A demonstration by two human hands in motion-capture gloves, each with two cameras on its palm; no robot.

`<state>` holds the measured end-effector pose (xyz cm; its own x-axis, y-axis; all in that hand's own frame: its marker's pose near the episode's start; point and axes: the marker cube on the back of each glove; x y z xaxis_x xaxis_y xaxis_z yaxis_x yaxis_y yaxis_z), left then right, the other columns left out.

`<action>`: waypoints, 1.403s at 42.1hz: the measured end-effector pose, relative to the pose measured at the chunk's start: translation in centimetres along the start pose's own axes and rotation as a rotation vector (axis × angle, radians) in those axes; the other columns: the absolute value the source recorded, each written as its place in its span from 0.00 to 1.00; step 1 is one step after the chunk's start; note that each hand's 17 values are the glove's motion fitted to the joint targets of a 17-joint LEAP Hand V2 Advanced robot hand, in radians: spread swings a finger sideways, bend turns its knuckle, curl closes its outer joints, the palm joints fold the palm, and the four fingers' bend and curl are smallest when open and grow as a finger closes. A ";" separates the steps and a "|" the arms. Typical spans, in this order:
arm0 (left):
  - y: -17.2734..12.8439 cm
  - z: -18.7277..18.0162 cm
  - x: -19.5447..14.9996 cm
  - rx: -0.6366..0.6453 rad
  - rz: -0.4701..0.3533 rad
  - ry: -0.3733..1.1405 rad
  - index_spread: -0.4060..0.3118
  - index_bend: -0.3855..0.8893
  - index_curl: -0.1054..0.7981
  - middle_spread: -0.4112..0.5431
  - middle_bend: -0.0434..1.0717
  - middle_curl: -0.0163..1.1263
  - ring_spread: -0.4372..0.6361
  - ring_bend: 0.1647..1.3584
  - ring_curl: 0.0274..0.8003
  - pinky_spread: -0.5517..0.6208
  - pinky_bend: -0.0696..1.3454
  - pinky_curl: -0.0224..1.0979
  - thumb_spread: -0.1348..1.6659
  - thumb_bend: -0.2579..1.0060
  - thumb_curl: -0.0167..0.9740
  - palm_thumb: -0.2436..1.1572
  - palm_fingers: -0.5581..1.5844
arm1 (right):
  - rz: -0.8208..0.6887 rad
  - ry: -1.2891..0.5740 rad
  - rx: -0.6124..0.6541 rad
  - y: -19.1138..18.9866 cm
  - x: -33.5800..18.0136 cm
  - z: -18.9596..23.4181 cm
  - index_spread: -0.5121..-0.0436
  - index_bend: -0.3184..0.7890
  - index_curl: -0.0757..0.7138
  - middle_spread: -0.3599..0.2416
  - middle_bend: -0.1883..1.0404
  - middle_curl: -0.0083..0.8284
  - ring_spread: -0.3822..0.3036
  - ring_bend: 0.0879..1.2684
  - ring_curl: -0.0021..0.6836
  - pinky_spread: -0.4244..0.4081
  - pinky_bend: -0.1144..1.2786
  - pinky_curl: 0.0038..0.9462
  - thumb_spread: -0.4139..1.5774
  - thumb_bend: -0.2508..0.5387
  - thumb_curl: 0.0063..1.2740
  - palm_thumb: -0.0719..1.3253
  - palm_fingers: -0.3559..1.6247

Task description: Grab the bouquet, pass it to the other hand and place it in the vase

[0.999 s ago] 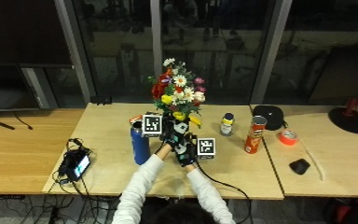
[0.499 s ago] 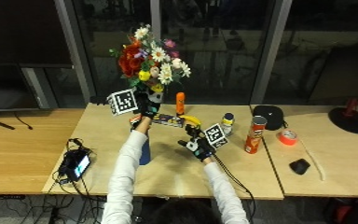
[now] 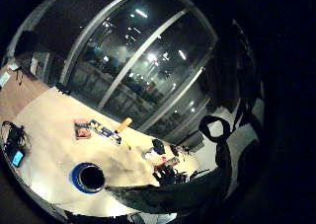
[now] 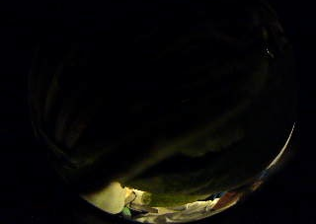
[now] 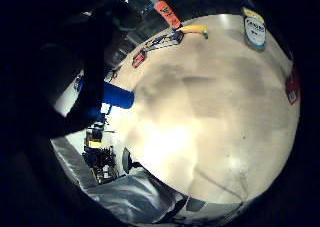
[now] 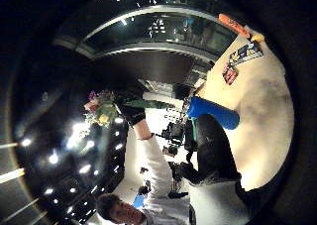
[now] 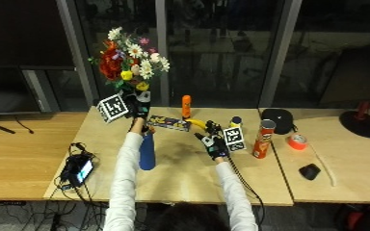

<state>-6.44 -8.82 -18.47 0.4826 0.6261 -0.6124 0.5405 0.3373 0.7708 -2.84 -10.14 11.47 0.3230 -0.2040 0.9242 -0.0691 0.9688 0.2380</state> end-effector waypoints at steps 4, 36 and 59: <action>0.6 -0.8 -3.5 -0.002 -0.103 -0.224 0.09 0.59 0.75 0.07 0.71 0.50 0.05 0.52 0.57 0.13 0.49 0.44 0.25 0.18 0.80 0.80 0.90 | 0.014 -0.003 -0.008 -0.2 0.2 -0.1 0.42 0.38 0.40 0.58 0.31 0.43 0.68 0.34 0.48 0.85 0.58 0.39 0.73 0.29 0.38 0.55 0.35; 6.5 -4.5 -13.1 -0.283 -0.292 -0.347 0.12 0.49 0.78 0.09 0.69 0.49 0.06 0.47 0.56 0.13 0.51 0.43 0.28 0.15 0.83 0.74 0.87 | -0.214 0.179 0.096 0.0 0.4 0.0 0.47 0.42 0.42 0.62 0.30 0.40 0.69 0.30 0.45 0.86 0.51 0.35 0.74 0.29 0.37 0.57 0.36; 18.6 -12.6 -20.8 -0.585 -0.435 -0.398 0.78 0.34 0.40 0.81 0.25 0.31 0.80 0.33 0.37 0.86 0.31 0.30 0.53 0.18 0.50 0.44 0.20 | 0.037 0.245 0.046 2.6 7.1 -1.7 0.49 0.43 0.49 0.60 0.29 0.38 0.66 0.24 0.43 0.85 0.42 0.34 0.75 0.29 0.36 0.56 0.39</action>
<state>-15.11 -6.74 10.85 0.5802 0.0971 -0.8087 0.3421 0.8720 0.3502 0.90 -8.86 18.09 0.5382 -0.1232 0.8338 -0.1264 0.9663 0.2243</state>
